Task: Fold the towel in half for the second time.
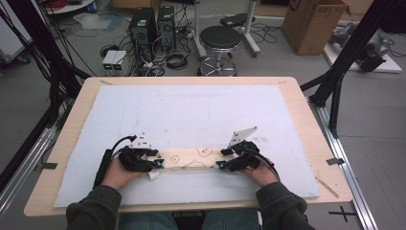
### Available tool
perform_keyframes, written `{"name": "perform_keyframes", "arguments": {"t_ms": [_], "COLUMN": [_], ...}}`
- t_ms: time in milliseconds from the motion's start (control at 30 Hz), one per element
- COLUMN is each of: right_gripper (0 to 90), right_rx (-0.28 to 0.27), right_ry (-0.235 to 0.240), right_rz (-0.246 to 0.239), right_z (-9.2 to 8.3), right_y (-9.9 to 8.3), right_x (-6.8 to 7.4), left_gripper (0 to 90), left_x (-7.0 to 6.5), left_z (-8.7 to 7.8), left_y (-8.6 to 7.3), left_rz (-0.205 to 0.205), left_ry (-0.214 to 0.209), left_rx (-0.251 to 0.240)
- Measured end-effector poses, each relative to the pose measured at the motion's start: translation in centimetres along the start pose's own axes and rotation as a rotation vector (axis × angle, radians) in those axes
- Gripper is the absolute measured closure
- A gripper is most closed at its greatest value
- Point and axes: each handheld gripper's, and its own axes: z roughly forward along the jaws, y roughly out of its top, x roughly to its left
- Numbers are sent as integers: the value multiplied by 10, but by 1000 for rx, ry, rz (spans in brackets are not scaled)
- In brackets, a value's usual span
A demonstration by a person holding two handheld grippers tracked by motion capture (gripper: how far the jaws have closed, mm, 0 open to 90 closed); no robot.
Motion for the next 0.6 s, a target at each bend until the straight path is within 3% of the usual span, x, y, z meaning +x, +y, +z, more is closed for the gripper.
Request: {"name": "perform_keyframes", "arguments": {"t_ms": [133,333,600], "right_gripper": [449,445,444], "right_rx": [-5,-31,-40], "right_ry": [-13,-19,-23], "right_rz": [3,-1,10], "right_z": [-5,-12,-17], "right_y": [-5,-10,-15], "right_x": [0,0,0], "left_gripper": [531,513,517], "left_x": [0,-2,-1], "left_z": [-2,-14,-18], "left_y": [1,1,-10], "left_rz": [-1,-10,-21], "left_ry": [6,-16,-16], "left_rx": [-4,-64,-58]}}
